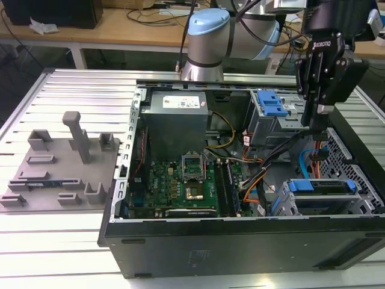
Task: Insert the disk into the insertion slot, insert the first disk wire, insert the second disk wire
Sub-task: 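Insert the first disk wire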
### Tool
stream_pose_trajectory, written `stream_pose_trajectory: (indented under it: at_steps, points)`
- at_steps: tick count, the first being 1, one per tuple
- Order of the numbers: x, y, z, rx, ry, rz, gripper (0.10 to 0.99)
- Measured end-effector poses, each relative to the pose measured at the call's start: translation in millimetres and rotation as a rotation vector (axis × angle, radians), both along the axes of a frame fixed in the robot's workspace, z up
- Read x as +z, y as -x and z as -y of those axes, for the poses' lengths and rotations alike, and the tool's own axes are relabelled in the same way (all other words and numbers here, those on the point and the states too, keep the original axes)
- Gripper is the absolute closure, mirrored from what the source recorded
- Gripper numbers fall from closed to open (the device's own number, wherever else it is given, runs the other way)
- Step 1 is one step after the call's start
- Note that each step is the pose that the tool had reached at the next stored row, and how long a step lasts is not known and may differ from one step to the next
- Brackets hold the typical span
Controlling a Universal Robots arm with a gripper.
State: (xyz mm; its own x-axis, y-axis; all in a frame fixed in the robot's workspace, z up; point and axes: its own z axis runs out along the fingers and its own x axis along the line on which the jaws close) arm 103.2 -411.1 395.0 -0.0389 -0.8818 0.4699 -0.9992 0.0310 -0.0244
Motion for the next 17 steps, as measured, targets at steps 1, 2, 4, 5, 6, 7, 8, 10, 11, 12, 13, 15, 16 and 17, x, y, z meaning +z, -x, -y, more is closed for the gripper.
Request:
stream_pose_trajectory:
  at_steps: [1, 2, 4, 5, 6, 7, 8, 10, 11, 12, 13, 15, 16, 17]
  points:
    - [-0.3, 0.1, -0.3, -0.004, 0.0, 0.0004, 0.796]
    - [-0.4, 0.1, -4.7, -0.006, 0.002, 0.0004, 0.796]
    - [-0.5, 0.1, -11.8, -0.006, 0.013, 0.0005, 0.796]
    - [-0.6, 0.1, -16.8, -0.006, 0.039, 0.0006, 0.796]
    - [-0.8, 0.1, -20.9, -0.006, 0.059, 0.0006, 0.796]
    - [-0.9, 0.1, -24.9, -0.006, 0.072, 0.0007, 0.796]
    - [-1.7, 0.1, -33.0, -0.006, 0.088, 0.0007, 0.796]
    - [-3.2, 0.1, -38.4, -0.006, 0.094, 0.0008, 0.796]
    - [-4.2, 0.0, -41.6, -0.006, 0.098, 0.0008, 0.788]
    - [-5.2, 0.1, -45.2, -0.006, 0.104, 0.0009, 0.722]
    - [-6.9, -0.2, -47.7, -0.006, 0.106, 0.0009, 0.722]
    - [-10.3, -5.5, -51.3, -0.006, 0.108, 0.001, 0.722]
    - [-11.5, -10.1, -51.5, -0.006, 0.108, 0.0009, 0.722]
    - [-13.0, -17.7, -51.6, -0.006, 0.108, 0.0006, 0.722]
